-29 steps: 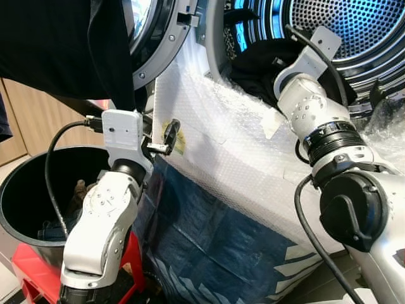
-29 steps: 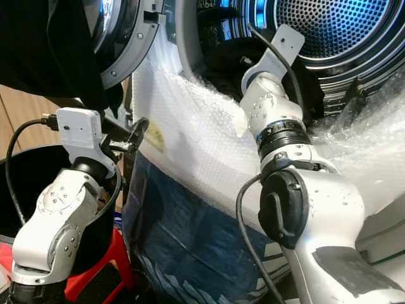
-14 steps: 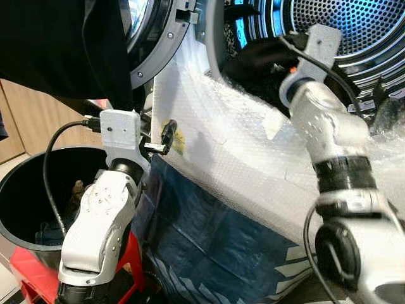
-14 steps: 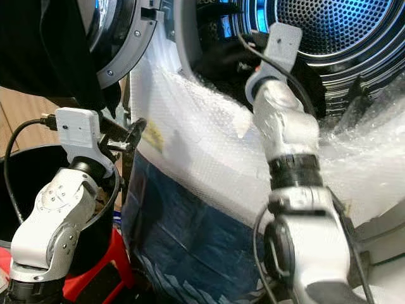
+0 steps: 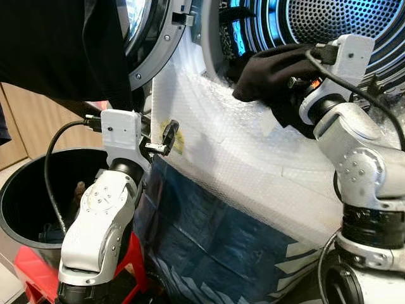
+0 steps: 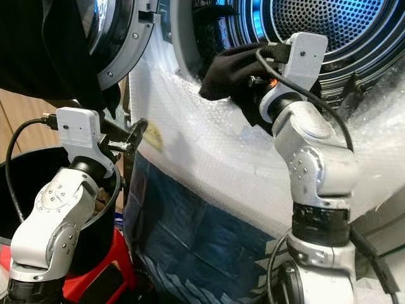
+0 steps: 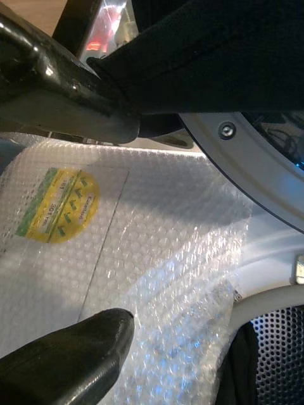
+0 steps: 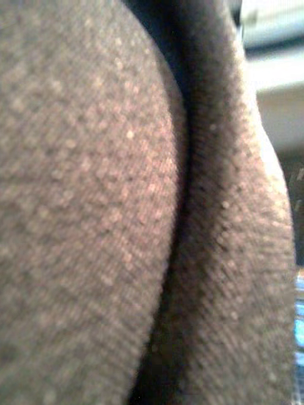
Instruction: Clothes washing
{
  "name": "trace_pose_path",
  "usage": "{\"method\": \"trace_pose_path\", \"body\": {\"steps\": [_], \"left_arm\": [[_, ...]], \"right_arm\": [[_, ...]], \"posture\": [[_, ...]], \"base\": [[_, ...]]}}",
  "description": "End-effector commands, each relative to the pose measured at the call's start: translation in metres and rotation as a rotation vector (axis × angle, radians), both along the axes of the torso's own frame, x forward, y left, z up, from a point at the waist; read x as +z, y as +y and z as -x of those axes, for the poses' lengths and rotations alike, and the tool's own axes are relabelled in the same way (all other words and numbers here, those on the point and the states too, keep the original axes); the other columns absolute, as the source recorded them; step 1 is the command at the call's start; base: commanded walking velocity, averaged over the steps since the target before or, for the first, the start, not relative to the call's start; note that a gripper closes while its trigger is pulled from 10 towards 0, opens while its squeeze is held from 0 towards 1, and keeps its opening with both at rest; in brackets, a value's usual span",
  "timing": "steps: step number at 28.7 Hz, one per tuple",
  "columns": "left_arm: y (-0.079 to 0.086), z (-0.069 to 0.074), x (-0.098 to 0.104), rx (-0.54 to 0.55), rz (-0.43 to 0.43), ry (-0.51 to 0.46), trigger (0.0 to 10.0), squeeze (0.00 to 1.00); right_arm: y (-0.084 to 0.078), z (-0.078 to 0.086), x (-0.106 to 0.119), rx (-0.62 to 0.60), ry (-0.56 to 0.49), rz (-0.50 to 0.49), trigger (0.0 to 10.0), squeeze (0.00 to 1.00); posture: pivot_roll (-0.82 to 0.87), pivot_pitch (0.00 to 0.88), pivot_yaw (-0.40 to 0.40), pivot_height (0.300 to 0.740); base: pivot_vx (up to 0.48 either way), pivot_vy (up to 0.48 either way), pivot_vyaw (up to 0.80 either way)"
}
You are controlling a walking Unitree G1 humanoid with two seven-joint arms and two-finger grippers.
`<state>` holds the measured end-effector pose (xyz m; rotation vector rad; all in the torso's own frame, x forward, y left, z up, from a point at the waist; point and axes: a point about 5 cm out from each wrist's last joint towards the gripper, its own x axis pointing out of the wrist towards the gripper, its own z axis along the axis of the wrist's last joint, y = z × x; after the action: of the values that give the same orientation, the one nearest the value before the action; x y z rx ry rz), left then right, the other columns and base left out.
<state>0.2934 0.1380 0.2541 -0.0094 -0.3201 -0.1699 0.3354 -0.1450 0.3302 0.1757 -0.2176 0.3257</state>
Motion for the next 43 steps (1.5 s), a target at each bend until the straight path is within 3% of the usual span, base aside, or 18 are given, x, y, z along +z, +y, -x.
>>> {"method": "trace_pose_path", "body": {"steps": [1, 8, 17, 22, 26, 28, 34, 43], "left_arm": [[-0.009, 0.001, 0.004, -0.046, -0.002, -0.007, 10.0, 0.00], [-0.009, 0.001, 0.003, -0.051, -0.001, -0.005, 10.0, 0.00], [-0.009, 0.002, 0.002, -0.051, 0.001, -0.002, 10.0, 0.00], [-0.008, 0.003, 0.002, -0.049, 0.001, -0.002, 10.0, 0.00], [-0.009, 0.003, 0.002, -0.049, 0.001, -0.001, 10.0, 0.00], [-0.009, 0.003, 0.001, -0.048, 0.004, 0.000, 10.0, 0.00], [-0.011, 0.003, 0.001, -0.054, 0.003, 0.002, 10.0, 0.00], [-0.015, 0.006, 0.001, -0.095, -0.018, -0.001, 10.0, 0.00]], "right_arm": [[-0.008, 0.008, 0.006, 0.008, -0.030, -0.028, 10.0, 0.00], [0.001, 0.033, -0.002, 0.212, -0.077, -0.053, 10.0, 0.00], [0.017, 0.062, -0.030, 0.526, -0.095, -0.065, 10.0, 0.00], [0.021, 0.068, -0.056, 0.638, -0.025, -0.044, 10.0, 0.00], [0.020, 0.070, -0.074, 0.680, 0.026, -0.021, 10.0, 0.00], [0.016, 0.067, -0.109, 0.656, 0.143, 0.063, 10.0, 0.00], [0.012, 0.067, -0.153, 0.617, 0.272, 0.150, 10.0, 0.00], [0.015, 0.060, -0.152, 0.608, 0.234, 0.137, 10.0, 0.00]], "posture": [[0.14, 0.029, -0.176, 0.740], [0.14, 0.036, -0.177, 0.740], [0.15, 0.040, -0.185, 0.740], [0.15, 0.040, -0.188, 0.740], [0.15, 0.040, -0.192, 0.740], [0.15, 0.040, -0.192, 0.740], [0.15, 0.041, -0.191, 0.740], [0.16, 0.039, -0.193, 0.740]], "base": [[0.000, 0.000, 0.00], [0.000, 0.000, 0.00], [0.000, 0.000, 0.00], [0.000, 0.000, 0.00], [0.000, 0.000, 0.00], [0.000, 0.000, 0.00], [0.000, 0.000, 0.00], [0.000, 0.000, 0.00]]}}
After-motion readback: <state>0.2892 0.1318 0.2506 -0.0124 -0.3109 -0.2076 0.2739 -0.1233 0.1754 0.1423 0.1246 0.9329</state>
